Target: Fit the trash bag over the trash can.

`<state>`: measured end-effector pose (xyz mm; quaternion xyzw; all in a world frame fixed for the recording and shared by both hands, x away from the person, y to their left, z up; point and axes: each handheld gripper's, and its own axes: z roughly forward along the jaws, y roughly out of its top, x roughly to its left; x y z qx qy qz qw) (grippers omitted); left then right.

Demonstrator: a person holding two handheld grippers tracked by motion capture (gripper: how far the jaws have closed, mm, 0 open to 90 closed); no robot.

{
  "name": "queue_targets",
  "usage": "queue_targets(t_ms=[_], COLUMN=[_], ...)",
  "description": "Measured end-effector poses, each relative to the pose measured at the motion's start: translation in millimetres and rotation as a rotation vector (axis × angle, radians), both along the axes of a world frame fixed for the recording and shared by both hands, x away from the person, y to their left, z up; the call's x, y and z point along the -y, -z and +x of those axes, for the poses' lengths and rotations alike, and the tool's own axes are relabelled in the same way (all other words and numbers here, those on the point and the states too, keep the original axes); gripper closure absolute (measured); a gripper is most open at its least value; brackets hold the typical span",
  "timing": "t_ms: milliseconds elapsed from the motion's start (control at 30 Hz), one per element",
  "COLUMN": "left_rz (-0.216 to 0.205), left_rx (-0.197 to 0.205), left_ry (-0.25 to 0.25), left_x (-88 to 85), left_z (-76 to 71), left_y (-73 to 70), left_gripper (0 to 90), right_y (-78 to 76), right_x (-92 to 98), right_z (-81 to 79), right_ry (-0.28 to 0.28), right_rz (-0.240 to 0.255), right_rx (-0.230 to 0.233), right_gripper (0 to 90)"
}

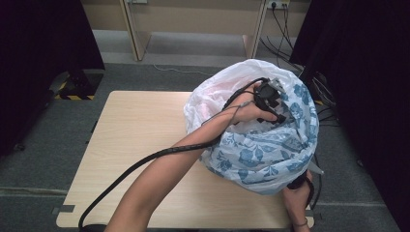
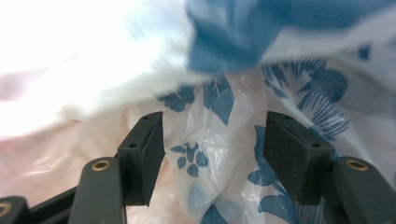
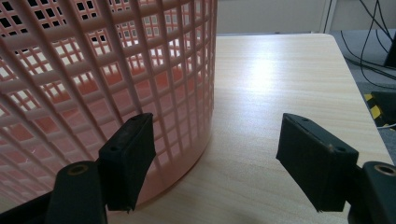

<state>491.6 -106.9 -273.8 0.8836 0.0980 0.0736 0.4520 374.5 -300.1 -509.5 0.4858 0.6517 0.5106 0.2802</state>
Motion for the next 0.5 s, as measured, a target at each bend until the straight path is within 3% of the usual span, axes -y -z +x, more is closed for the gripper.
queue_targets(t_ms=[200, 333, 500], left_rz=[-0.032, -0.044, -0.094], left_rx=[0.032, 0.047, 0.067], left_ry=[-0.010, -0.003, 0.033], left_x=[-19.3, -29.7, -53.2], left_z=[-1.6, -3.9, -11.1], left_y=[-20.2, -27.3, -30.1], left_gripper=[37.9, 37.9, 37.9], right_y=[0.0, 0.0, 0.0], right_x=[-0.1, -0.2, -0.1], right_z=[-0.1, -0.2, -0.4], right_ry=[0.001, 0.002, 0.001], right_rz=[-0.003, -0.005, -0.005], right_rx=[0.002, 0.004, 0.005], right_gripper=[27.8, 27.8, 27.8])
